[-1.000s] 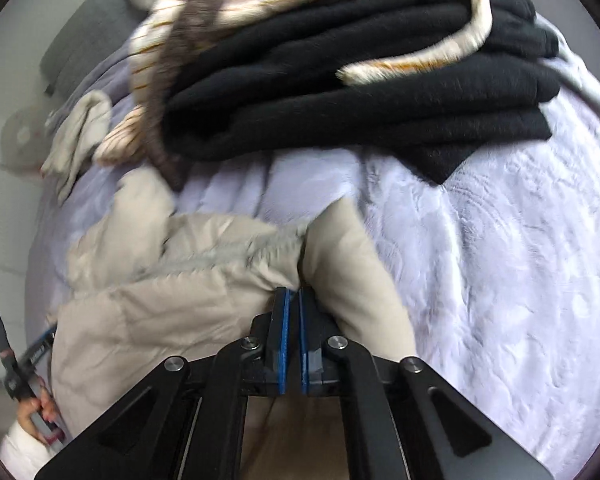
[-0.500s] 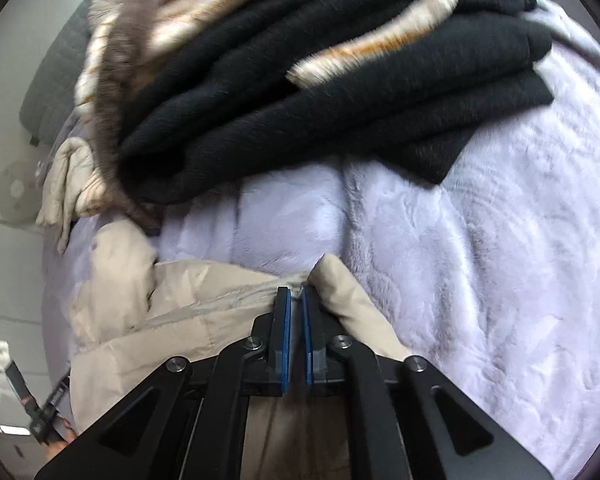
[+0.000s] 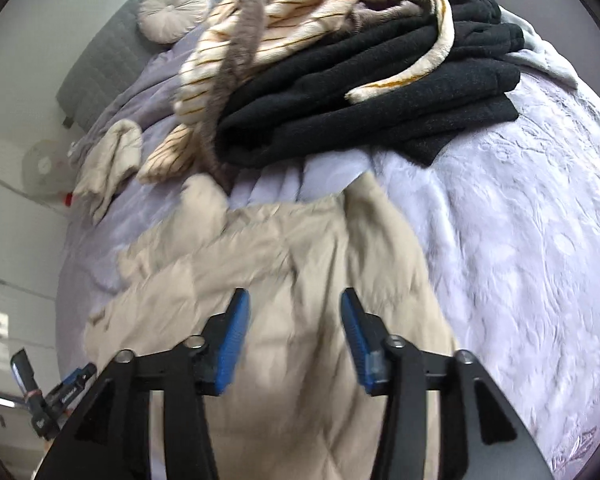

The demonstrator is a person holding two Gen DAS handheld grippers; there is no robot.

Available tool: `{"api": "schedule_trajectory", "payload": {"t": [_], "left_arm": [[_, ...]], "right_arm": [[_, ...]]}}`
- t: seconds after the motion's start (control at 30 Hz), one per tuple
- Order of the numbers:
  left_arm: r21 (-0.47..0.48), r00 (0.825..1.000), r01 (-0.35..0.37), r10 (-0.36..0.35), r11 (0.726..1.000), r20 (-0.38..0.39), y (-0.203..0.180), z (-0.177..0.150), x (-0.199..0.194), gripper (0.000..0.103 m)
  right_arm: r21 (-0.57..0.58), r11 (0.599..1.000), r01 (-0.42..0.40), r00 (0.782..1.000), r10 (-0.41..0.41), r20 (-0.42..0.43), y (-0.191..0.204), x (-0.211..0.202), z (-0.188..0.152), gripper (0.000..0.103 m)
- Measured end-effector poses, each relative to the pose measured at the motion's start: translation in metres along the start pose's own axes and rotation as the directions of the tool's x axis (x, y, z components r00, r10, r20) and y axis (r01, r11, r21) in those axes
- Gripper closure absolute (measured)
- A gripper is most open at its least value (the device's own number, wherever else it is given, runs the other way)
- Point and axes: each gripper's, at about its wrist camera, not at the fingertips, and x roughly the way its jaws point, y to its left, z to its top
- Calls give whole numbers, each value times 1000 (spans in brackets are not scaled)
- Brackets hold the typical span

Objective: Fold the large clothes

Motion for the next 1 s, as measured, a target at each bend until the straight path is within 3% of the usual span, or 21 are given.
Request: {"api": "schedule_trajectory", "payload": {"t": [0.1,0.17,0.23,0.37,0.5,0.73,1.0], "left_arm": [[-18,1000,16,-16,1000,20,0,-15,-18,2],[-2,999,16,-16,1000,34,-3,-23,-28,2],[15,1000,7,-8,1000,28,-6,-29,-34,2],[26,1000,16,-17,1000,9,-9,-42,-41,2],[33,999,33,-33,999,6,-10,-56,-45,2],[6,995,89,-89,996,-41,-4,-74,-38,1],[-5,993,68,-68,998,-94,7,-100,-15,1]], "right_arm": [[14,999,-33,999,33,-13,5,-6,-18,37],[38,998,-53,998,54,-29,6,-10,-32,37],[62,995,-74,996,76,-38,2,-15,-44,25],[81,991,-110,992,114,-54,1,-22,-69,22],[127,976,-175,980,185,-78,-3,-27,-93,0],[241,937,-253,958,278,-76,-15,-22,-129,0],[285,939,-192,966,232,-116,-30,4,-157,0]]}}
